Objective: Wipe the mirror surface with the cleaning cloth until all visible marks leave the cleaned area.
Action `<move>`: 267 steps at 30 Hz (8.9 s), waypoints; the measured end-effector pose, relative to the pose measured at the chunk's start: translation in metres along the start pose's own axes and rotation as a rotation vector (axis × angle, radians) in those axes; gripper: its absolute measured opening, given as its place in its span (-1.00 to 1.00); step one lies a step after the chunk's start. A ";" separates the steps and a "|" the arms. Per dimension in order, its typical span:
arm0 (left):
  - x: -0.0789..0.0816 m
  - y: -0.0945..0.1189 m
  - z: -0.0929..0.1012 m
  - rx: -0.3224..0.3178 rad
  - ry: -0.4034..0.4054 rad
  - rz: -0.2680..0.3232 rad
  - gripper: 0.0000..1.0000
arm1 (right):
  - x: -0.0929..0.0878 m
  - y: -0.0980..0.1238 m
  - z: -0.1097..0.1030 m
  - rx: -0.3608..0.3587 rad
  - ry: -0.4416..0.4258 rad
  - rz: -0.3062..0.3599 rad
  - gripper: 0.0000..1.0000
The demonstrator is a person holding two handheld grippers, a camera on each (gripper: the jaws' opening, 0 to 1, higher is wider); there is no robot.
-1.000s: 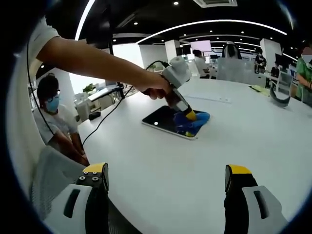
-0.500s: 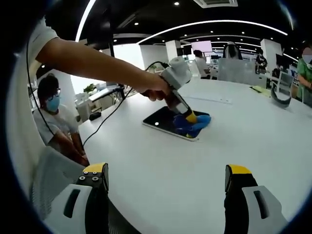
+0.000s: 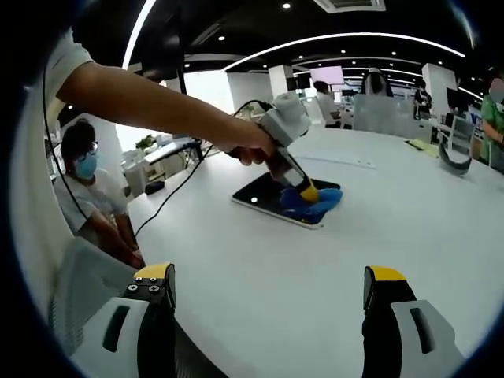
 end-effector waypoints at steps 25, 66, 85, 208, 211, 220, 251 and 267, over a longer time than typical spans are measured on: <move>-0.006 0.003 -0.001 -0.007 -0.020 0.004 -0.88 | -0.001 -0.001 -0.003 0.003 0.008 -0.004 0.99; -0.024 0.017 -0.011 -0.008 -0.029 -0.010 -0.88 | 0.001 -0.006 -0.009 0.014 0.023 -0.012 0.99; -0.035 0.026 -0.018 0.000 -0.028 -0.017 -0.88 | 0.001 -0.010 -0.011 0.021 0.028 -0.021 0.99; -0.088 0.059 -0.059 -0.004 0.000 0.013 -0.88 | 0.009 -0.028 -0.015 0.033 0.031 -0.032 0.99; -0.090 0.060 -0.060 -0.003 0.003 0.013 -0.88 | 0.009 -0.028 -0.014 0.030 0.033 -0.029 0.99; -0.096 0.063 -0.064 0.001 0.010 0.011 -0.88 | 0.010 -0.028 -0.016 0.033 0.037 -0.030 0.99; -0.118 0.081 -0.072 0.019 0.000 -0.014 -0.88 | 0.008 -0.027 -0.022 0.029 0.040 -0.032 0.99; -0.122 0.084 -0.068 0.022 0.004 -0.021 -0.88 | 0.009 -0.027 -0.022 0.027 0.044 -0.029 0.99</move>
Point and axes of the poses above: the point that each gripper's makers call its tool centre point, and the gripper's own axes: y roughly backward along the fingers, z roughly to its right, x roughly out of its top, the point moved 9 cm from there along y, roughly backward along the fingers, and after that the axes turned 14 degrees about -y, right-handed, at the moved point
